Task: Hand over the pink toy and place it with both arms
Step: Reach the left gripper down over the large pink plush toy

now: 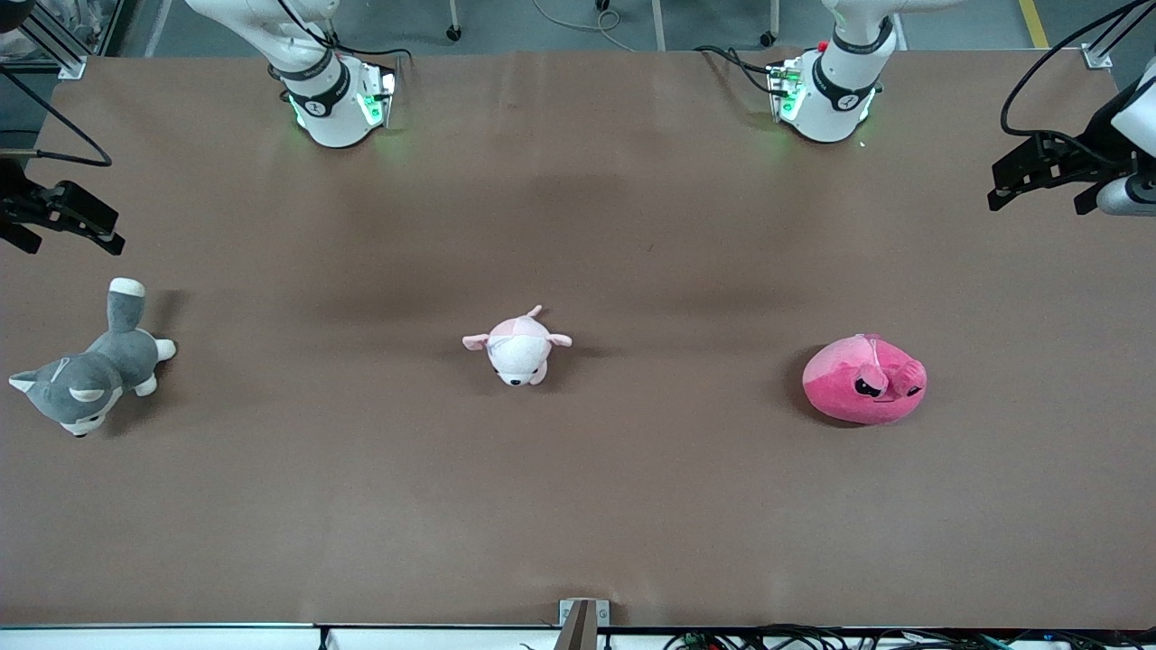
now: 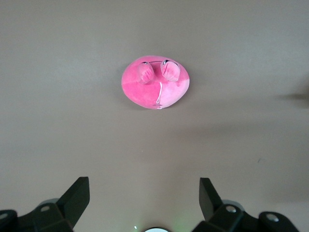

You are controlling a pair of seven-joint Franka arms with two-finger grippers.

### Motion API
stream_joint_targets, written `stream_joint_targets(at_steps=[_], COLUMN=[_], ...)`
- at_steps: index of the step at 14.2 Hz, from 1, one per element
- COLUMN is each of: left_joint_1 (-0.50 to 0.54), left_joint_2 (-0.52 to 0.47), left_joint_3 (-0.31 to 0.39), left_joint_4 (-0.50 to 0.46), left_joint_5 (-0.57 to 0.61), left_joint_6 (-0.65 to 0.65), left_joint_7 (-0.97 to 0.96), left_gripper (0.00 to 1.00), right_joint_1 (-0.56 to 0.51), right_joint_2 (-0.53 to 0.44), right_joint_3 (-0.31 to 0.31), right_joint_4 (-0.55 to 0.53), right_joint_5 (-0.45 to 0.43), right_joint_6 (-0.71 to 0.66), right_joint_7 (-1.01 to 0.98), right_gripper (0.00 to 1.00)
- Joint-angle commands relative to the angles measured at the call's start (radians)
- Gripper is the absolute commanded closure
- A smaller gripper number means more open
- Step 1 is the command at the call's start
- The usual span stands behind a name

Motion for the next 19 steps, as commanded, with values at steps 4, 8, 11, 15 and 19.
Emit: stream_joint_targets(at_steps=[4,8,11,15,19], left_joint_1=[0.006,0.006,0.005,0.008,0.035], left_joint_2=[0.014,0.109,0.17,0.202,0.274], left_joint_3=[0.0,0.003,0.001,0.001,0.0], left_joint_4=[0.017,0.046,0.022,-0.083,-0.124], left_joint_5=[0.021,0.04,0.072,0.067,0.06], left_joint_6=[-0.009,-0.003,0.068,0.222,0.348], left_joint_7=[0.012,0.01,-0.005,-0.005,-0.077], left_gripper=[0.0,0.0,0.0,0.0,0.0], right_joint_1=[-0.004,-0.004,0.002,-0.013,-0.014], right_joint_2=[-0.02,-0.02,-0.019,-0.02,-0.043], right_joint_3=[0.005,0.005,0.008,0.003,0.005], right_joint_4=[-0.013,-0.002,0.021,0.006,-0.039], right_joint_5=[-0.016,-0.013,-0.001,-0.001,-0.001], right_joint_6=[-0.006,0.005,-0.007,-0.014,-0.006], right_joint_7=[-0.009,-0.006,-0.004,-0.006,-0.008], right_gripper=[0.0,0.0,0.0,0.0,0.0])
